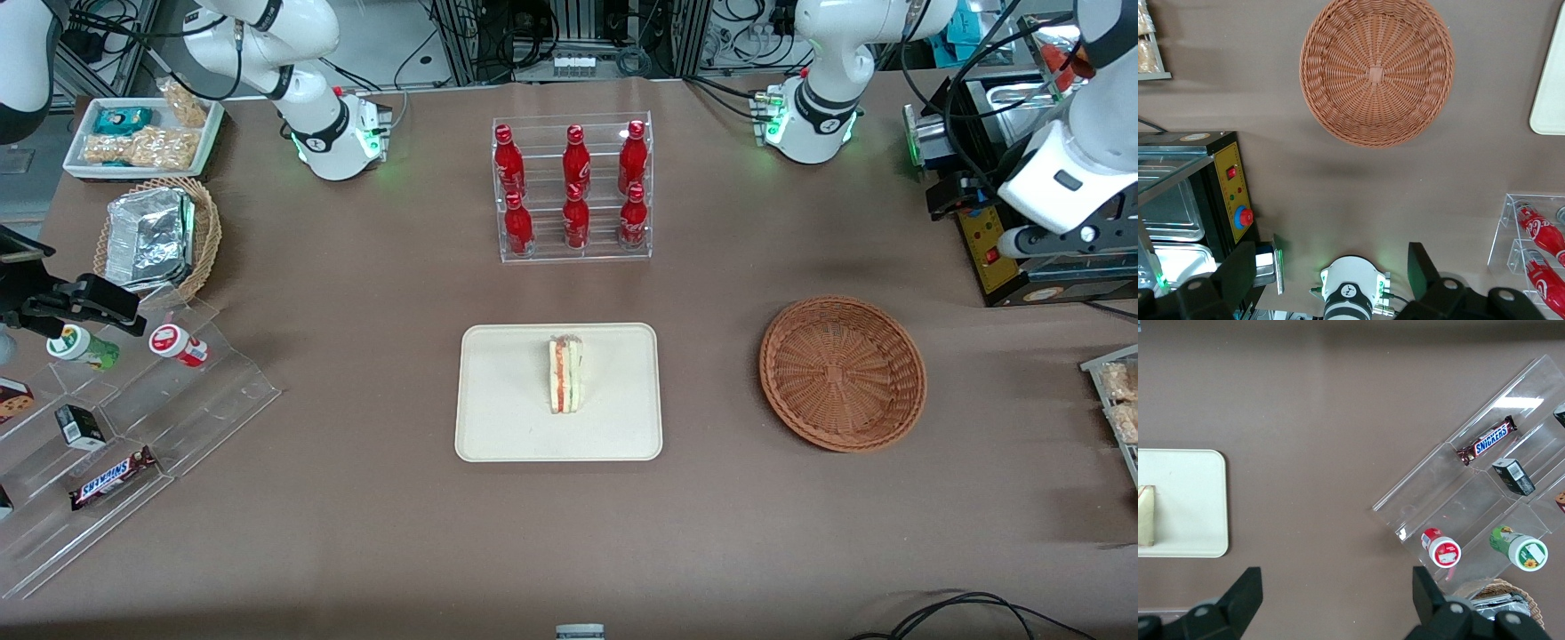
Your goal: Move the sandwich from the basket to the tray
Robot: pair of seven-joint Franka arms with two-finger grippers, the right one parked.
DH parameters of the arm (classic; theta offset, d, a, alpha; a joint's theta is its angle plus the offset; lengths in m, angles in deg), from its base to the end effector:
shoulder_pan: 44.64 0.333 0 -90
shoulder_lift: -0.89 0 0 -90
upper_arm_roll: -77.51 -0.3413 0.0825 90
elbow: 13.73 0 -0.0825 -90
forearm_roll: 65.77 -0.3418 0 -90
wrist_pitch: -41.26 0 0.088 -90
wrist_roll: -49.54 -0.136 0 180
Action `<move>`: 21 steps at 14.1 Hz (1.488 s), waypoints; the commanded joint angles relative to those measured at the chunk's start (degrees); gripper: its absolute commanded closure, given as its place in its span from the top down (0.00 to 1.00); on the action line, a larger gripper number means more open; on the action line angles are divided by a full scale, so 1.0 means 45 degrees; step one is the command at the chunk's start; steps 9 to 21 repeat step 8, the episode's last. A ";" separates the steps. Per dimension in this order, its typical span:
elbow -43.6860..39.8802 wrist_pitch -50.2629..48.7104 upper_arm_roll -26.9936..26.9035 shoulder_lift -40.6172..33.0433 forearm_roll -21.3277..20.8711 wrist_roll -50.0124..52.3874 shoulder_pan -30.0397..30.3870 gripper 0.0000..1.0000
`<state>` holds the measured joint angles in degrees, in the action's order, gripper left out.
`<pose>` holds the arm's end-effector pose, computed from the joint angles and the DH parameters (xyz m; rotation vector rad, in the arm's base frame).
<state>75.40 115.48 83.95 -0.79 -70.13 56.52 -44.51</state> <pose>0.4632 -0.0403 0.6221 -3.0184 -0.0367 0.3342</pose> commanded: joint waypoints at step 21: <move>-0.1213 -0.0694 0.0034 0.0022 -0.0007 -0.0224 -0.0068 1.00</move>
